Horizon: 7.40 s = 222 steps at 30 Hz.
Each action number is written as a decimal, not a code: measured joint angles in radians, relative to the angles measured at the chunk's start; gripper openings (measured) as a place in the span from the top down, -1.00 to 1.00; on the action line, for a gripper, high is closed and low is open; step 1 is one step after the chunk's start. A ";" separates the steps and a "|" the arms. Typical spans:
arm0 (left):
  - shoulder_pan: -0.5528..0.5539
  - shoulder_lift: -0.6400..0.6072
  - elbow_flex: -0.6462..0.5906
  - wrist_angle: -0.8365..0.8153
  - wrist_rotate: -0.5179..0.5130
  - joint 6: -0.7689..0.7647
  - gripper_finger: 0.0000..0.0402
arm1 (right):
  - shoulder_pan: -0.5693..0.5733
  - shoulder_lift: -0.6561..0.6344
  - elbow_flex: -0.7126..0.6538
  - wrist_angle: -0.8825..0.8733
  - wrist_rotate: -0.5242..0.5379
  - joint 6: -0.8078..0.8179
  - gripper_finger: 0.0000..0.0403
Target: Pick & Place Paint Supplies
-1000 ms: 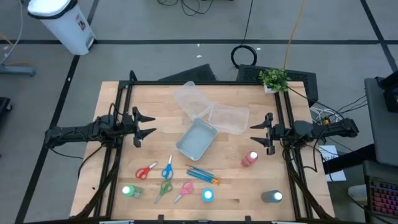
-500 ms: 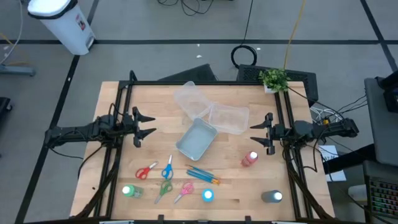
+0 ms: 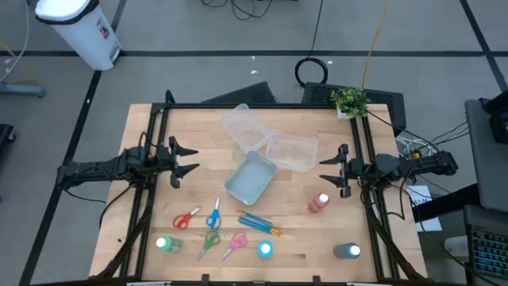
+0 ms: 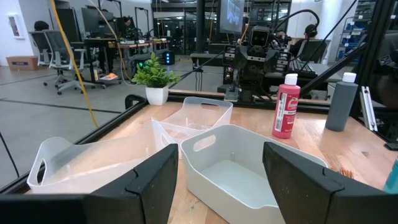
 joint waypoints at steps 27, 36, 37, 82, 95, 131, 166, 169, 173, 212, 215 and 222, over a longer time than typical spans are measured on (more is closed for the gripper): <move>0.000 0.000 0.000 0.000 0.000 0.000 -0.20 | 0.000 0.000 0.000 0.000 0.000 0.000 -0.04; 0.000 0.000 0.000 0.000 0.000 0.000 -0.20 | 0.000 0.000 0.000 0.000 0.000 0.000 -0.04; 0.000 0.000 0.000 0.000 0.000 0.000 -0.20 | 0.000 0.000 0.000 0.000 0.000 0.000 -0.04; 0.000 0.000 0.000 0.000 0.000 0.044 -0.20 | 0.000 0.000 0.000 0.000 0.000 0.000 -0.04; 0.000 0.000 0.000 0.002 0.000 0.037 -0.20 | 0.000 0.000 0.000 0.000 0.000 0.000 -0.04; -0.541 1.103 1.102 -0.979 0.122 -0.653 -0.20 | 0.000 0.000 0.000 0.001 0.000 0.000 -0.04; -1.103 1.347 1.189 -1.278 0.136 -1.980 -0.20 | 0.000 0.000 0.000 0.000 0.000 0.000 -0.04; -1.115 1.347 1.171 -1.280 0.119 -1.972 -0.20 | 0.000 0.000 0.000 0.000 0.000 0.000 -0.04; -1.121 1.347 1.165 -1.278 0.034 -1.938 -0.20 | 0.000 0.000 0.000 0.000 0.000 0.000 -0.04; -1.117 1.396 1.168 -1.205 0.056 -1.773 0.04 | 0.000 0.000 0.000 0.000 0.000 0.000 -0.04; -1.114 1.393 1.170 -1.205 0.047 -1.765 0.19 | 0.000 0.000 0.000 0.000 0.000 0.000 -0.04; -1.102 1.395 1.174 -1.217 0.043 -1.720 0.40 | 0.000 0.000 0.000 0.000 0.000 0.000 -0.04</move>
